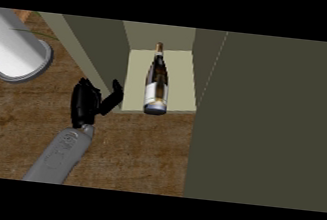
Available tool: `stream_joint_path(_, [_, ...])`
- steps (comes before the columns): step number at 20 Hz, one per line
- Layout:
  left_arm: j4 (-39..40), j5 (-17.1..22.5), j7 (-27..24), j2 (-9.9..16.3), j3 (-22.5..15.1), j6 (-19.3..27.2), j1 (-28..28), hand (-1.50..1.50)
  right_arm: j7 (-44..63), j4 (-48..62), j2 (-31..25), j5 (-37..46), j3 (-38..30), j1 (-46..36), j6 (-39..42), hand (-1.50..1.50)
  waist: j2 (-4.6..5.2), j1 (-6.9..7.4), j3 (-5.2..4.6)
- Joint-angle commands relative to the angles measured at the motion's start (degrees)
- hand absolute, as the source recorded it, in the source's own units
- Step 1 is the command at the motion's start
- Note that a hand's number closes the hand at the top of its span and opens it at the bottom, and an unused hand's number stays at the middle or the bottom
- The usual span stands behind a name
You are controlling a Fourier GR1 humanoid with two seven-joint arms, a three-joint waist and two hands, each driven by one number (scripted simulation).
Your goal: Pick up the wine, place it into the cabinet and close the cabinet
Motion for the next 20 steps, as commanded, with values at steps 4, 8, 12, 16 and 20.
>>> stream_joint_path(4, [9.45, -6.8, 4.12, -2.65, -4.95, -1.22, -13.87, 1.5, 0.46, -1.45, -0.59, -3.71, -1.25, -1.01, 1.01, -1.5, 1.92, -2.63, -0.82])
stream_joint_path(8, [9.2, -8.99, 5.48, -2.39, -6.0, 0.07, -13.29, 1.5, 0.32, -2.22, -0.29, -3.54, 0.17, 0.13, 1.43, -1.5, 1.96, -4.56, -0.82])
stream_joint_path(12, [7.43, -9.28, 7.67, -3.33, -6.49, 0.46, -13.49, 1.5, -0.42, -0.43, -0.14, -3.46, 0.59, 0.08, 2.11, -1.5, 1.83, -4.52, -0.77])
stream_joint_path(16, [6.35, -10.05, 9.98, -3.87, -6.77, 2.07, -12.49, 1.5, -0.19, -0.9, 0.26, -3.26, 0.7, -0.36, 1.87, -1.5, 1.86, -4.94, -0.78])
stream_joint_path(20, [7.12, -13.41, 12.53, -4.25, -7.94, 4.94, -10.3, 1.5, 0.12, -0.11, -0.27, -3.07, 0.72, -1.09, 2.63, -1.5, 2.2, -4.94, -0.75])
